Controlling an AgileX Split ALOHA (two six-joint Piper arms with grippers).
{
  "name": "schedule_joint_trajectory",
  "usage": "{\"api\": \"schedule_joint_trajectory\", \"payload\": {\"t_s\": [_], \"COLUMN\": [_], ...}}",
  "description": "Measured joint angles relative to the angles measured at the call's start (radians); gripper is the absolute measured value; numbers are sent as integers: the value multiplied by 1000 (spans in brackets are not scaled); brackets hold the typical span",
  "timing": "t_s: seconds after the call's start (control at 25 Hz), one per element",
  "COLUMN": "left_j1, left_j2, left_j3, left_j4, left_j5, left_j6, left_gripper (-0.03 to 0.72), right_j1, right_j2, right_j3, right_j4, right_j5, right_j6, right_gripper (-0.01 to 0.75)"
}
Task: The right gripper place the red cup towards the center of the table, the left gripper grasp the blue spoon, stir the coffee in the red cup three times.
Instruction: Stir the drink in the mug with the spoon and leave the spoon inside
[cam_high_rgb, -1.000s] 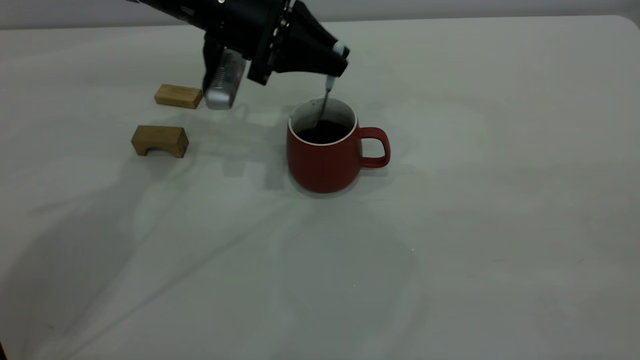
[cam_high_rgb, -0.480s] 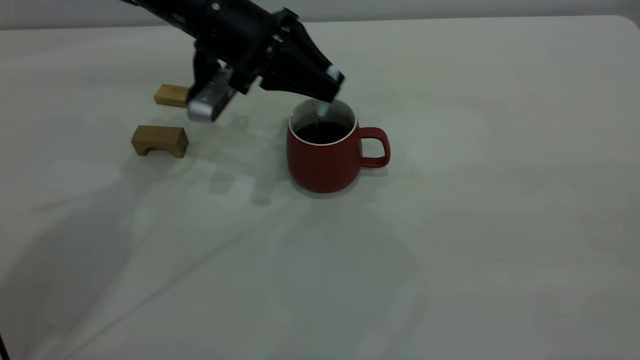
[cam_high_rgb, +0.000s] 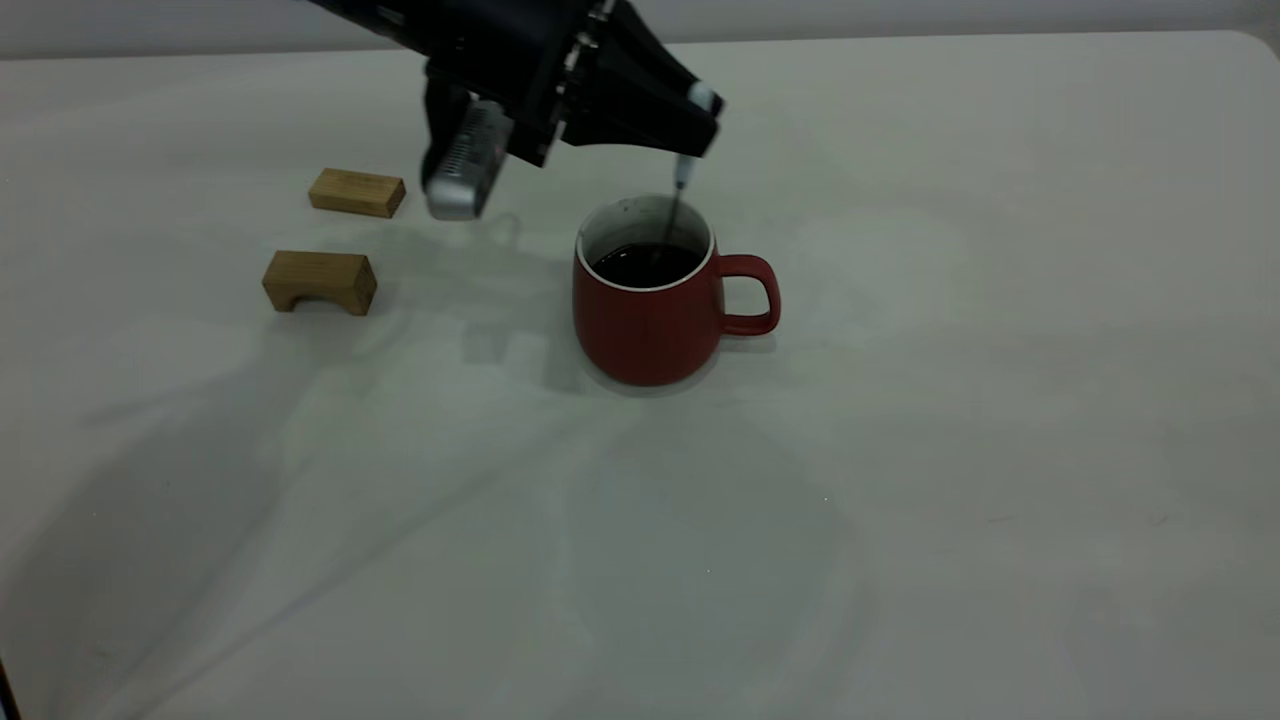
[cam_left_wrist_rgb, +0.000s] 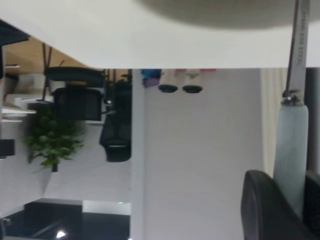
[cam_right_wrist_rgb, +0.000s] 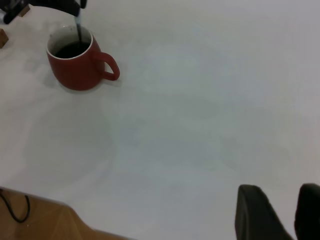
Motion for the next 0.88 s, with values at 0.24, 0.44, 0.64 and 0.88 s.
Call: {"api": "schedule_joint_trajectory", "payload": {"t_s": [0.24,0.44,0.64,0.88], "left_j1": [-17,12,39,19], "left_j2": [1,-10,-11,1], "left_j3": [-1,-5,-6,-6], "left_j4": [79,202,208,114], "left_j5": [86,96,32,7], "left_j6": [-57,-125,-77,-17], "left_gripper": [168,168,168,168], "right_j1": [0,0,0,0], "right_j2": [0,0,0,0], "right_j3": [0,0,0,0], "right_j4": [0,0,0,0], "right_j5": [0,0,0,0], "right_j6": [1,1,1,1], "right_gripper": [237,237,237,237]}}
